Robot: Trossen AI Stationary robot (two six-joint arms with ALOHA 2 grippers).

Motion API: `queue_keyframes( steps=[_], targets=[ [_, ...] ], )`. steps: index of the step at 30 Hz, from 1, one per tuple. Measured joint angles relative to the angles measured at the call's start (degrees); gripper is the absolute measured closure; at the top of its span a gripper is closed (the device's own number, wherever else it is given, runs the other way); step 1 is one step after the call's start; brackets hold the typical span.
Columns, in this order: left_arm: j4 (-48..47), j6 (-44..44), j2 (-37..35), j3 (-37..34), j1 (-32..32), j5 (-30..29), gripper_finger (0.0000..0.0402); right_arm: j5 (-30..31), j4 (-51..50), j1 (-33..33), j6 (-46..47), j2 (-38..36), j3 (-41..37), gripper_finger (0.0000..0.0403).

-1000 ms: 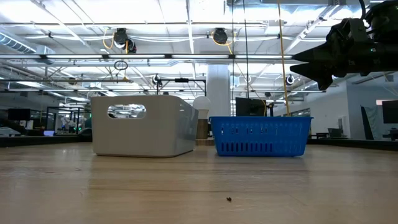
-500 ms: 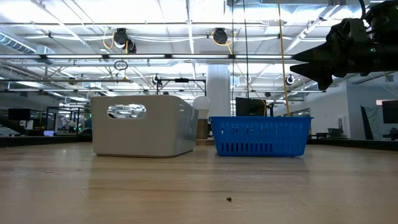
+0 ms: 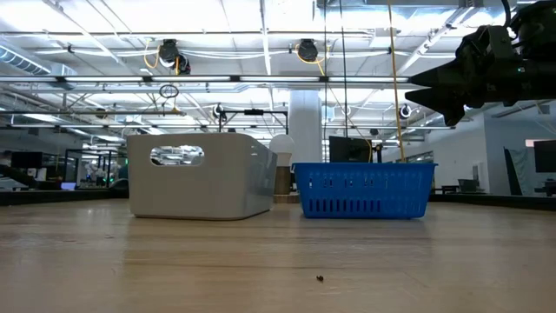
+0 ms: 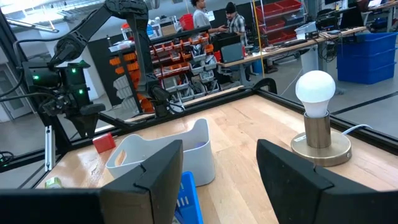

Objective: Pick & Place Office items
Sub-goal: Put the red charger adapter into the gray bin

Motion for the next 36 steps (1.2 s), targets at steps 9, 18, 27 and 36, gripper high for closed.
queue_keyframes(
  steps=[9, 18, 27, 36],
  targets=[
    [0.0, -0.9, 0.0, 0.0, 0.0, 0.0, 0.0174, 0.0, 0.0, 0.0, 0.0, 0.0, 0.0, 0.0206],
    [0.0, -5.5, 0.0, 0.0, 0.3, -1.5, 0.0174, 0.0, 0.0, 0.0, 0.0, 0.0, 0.0, 0.0206],
    [1.1, -18.8, -1.0, 1.5, 3.3, -3.0, 0.0154, 0.0, 0.0, 0.0, 0.0, 0.0, 0.0, 0.0206],
    [1.5, -38.3, -1.0, 2.6, 9.4, 1.0, 0.0024, 0.0, 0.0, 0.0, 0.0, 0.0, 0.0, 0.0206]
  ],
)
